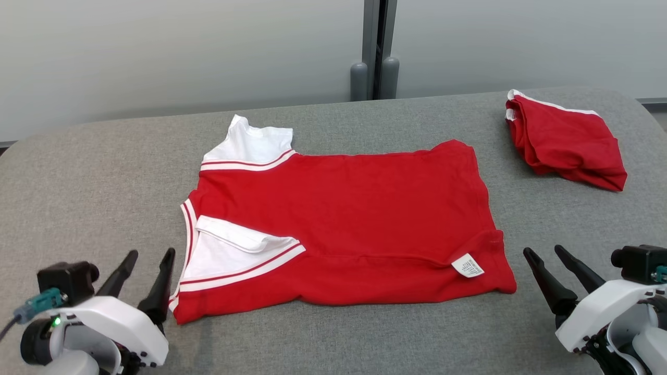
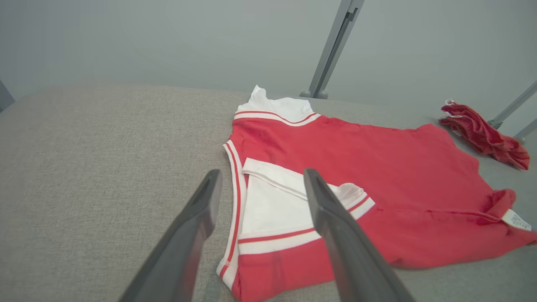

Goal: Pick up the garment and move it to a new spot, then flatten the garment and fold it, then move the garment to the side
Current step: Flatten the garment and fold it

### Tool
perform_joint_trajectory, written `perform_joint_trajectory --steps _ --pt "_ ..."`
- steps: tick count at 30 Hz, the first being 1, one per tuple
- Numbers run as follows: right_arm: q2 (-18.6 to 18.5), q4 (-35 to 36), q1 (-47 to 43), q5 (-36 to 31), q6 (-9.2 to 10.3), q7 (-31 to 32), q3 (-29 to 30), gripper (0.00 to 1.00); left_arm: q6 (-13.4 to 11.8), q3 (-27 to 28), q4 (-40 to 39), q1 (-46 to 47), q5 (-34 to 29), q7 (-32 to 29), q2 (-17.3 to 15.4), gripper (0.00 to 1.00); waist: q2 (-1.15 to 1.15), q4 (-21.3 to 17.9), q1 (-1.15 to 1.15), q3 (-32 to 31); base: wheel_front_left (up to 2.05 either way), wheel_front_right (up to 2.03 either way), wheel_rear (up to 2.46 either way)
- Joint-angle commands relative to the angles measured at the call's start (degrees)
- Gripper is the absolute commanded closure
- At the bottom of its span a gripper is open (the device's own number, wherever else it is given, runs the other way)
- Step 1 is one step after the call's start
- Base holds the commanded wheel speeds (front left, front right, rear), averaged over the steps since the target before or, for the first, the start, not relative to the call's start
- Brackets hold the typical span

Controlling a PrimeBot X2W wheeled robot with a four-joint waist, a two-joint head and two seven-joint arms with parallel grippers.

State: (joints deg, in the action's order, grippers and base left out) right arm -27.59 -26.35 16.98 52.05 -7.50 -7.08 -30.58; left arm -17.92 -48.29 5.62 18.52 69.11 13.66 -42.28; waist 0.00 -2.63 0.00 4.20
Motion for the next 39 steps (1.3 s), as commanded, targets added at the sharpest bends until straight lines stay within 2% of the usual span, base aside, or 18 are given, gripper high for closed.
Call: perform_joint_trajectory --steps 1,5,19,31,32,33,34,36,37,38,39 --pt "-0.11 -0.02 -0.55 -0.57 0.00 -0.05 0.40 0.00 -0.48 0.09 0.04 -0.66 -0.04 0.39 -0.07 0.00 0.00 -0.01 0.00 -0.02 0.00 0.00 0.00" --pt "1.14 -0.95 -1.20 -2.79 0.00 1.58 1.81 0.00 -1.08 -0.74 1.14 -2.16 -0.35 0.54 1.41 0.00 0.00 -0.08 0.00 0.24 0.00 0.00 0.00" --pt "7.71 -6.64 0.56 -5.60 0.00 6.82 5.77 0.00 2.30 -3.53 12.53 0.06 1.40 -2.98 8.22 0.00 0.00 0.37 0.00 2.33 0.00 0.00 0.00" --pt "9.41 -8.34 1.45 -4.63 0.00 9.98 4.70 0.00 5.29 -4.60 21.59 1.95 3.10 -5.53 12.36 0.00 0.00 0.64 0.00 3.62 0.00 0.00 0.00" --pt "9.49 -8.19 1.41 -4.44 0.00 10.29 4.37 0.17 5.38 -4.60 22.20 1.99 3.21 -5.65 12.71 0.00 0.00 0.63 0.00 3.64 0.00 0.00 0.00" --pt "9.50 -8.05 1.38 -4.41 0.00 10.51 4.05 0.45 5.69 -4.61 22.72 2.00 3.19 -5.62 13.01 0.00 0.00 0.62 0.00 3.65 0.00 0.00 0.00" --pt "9.44 -7.89 1.34 -4.20 0.00 10.44 3.82 0.57 5.95 -4.62 23.22 1.99 3.29 -5.61 13.30 0.26 0.00 0.62 0.00 3.62 0.00 0.00 0.00" --pt "9.27 -7.60 1.29 -4.00 0.00 10.31 3.48 0.78 6.78 -4.63 24.00 2.18 3.33 -5.28 13.62 0.87 0.00 0.63 0.00 3.56 0.00 0.00 0.00" --pt "9.15 -7.49 1.28 -3.90 0.00 10.23 3.30 0.94 7.01 -4.61 24.33 2.35 3.28 -5.17 13.76 1.00 0.00 0.65 0.00 3.53 0.00 0.00 0.00" --pt "9.15 -7.49 1.28 -3.90 0.00 10.23 3.30 0.94 7.01 -4.61 24.33 2.35 3.28 -5.17 13.76 1.00 0.00 0.65 0.00 3.53 0.00 0.00 0.00" --pt "9.03 -7.40 1.28 -3.78 0.00 10.02 3.22 1.00 7.45 -4.69 24.63 2.47 3.32 -5.21 13.89 1.00 0.00 0.69 0.00 3.48 0.00 0.00 0.00"
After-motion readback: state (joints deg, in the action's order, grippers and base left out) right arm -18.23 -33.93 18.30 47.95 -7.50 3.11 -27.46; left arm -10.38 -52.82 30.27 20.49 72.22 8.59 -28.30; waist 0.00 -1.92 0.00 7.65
